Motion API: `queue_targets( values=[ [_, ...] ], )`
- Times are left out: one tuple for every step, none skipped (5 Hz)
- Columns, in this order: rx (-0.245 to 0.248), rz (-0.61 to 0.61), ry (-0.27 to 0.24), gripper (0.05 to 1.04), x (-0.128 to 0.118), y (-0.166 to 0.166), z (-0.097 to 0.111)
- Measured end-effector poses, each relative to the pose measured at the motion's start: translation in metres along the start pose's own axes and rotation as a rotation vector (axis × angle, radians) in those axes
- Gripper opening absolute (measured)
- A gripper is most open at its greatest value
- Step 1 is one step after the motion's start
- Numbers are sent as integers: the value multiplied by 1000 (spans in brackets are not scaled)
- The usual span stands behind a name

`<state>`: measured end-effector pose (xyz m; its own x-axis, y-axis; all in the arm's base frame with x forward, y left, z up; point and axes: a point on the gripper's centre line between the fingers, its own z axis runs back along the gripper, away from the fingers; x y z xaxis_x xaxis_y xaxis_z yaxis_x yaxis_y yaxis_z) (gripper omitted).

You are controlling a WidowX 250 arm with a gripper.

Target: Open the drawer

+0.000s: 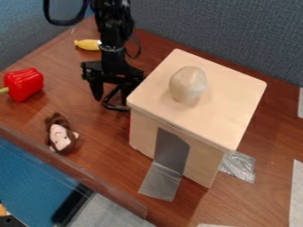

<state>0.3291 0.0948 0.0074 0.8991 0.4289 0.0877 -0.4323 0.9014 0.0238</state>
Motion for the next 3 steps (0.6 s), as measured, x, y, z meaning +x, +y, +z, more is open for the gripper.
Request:
queue_targets(
  values=[
    [4,17,4,400,5,13,4],
    [4,16,6,281,14,30,4],
    [11,28,9,281,20,46,3]
  ],
)
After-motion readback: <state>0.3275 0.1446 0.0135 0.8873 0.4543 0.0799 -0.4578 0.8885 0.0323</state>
